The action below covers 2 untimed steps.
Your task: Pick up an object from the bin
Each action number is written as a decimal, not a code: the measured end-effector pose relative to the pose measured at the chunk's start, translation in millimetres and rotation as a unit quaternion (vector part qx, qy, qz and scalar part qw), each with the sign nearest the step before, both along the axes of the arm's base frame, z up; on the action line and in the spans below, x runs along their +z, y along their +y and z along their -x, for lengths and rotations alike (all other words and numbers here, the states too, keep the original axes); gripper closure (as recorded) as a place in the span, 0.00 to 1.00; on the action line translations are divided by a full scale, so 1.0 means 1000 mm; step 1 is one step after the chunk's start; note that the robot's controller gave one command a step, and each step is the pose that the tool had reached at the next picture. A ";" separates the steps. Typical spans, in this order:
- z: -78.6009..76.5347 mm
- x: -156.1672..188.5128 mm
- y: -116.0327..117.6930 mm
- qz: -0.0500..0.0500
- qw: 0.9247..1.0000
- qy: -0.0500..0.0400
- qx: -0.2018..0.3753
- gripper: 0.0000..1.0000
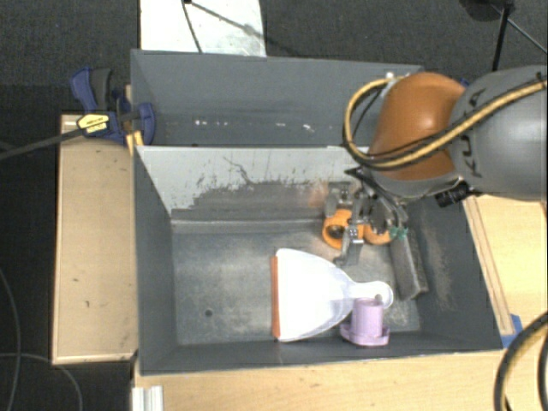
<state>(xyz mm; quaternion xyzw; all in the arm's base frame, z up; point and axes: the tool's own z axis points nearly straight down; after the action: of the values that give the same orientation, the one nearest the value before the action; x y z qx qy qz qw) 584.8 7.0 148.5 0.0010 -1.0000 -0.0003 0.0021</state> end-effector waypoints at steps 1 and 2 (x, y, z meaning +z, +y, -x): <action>-0.001 0.005 0.000 0.000 1.000 -0.004 0.000 0.00; -0.008 -0.078 -0.044 0.000 1.000 -0.004 0.030 1.00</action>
Offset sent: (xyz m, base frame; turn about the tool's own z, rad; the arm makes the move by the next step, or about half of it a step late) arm 0.0070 -0.0445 -0.0785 -0.0604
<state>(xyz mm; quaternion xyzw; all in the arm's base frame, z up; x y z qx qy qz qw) 592.6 -37.4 70.6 0.0309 -0.9995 -0.0003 -0.0016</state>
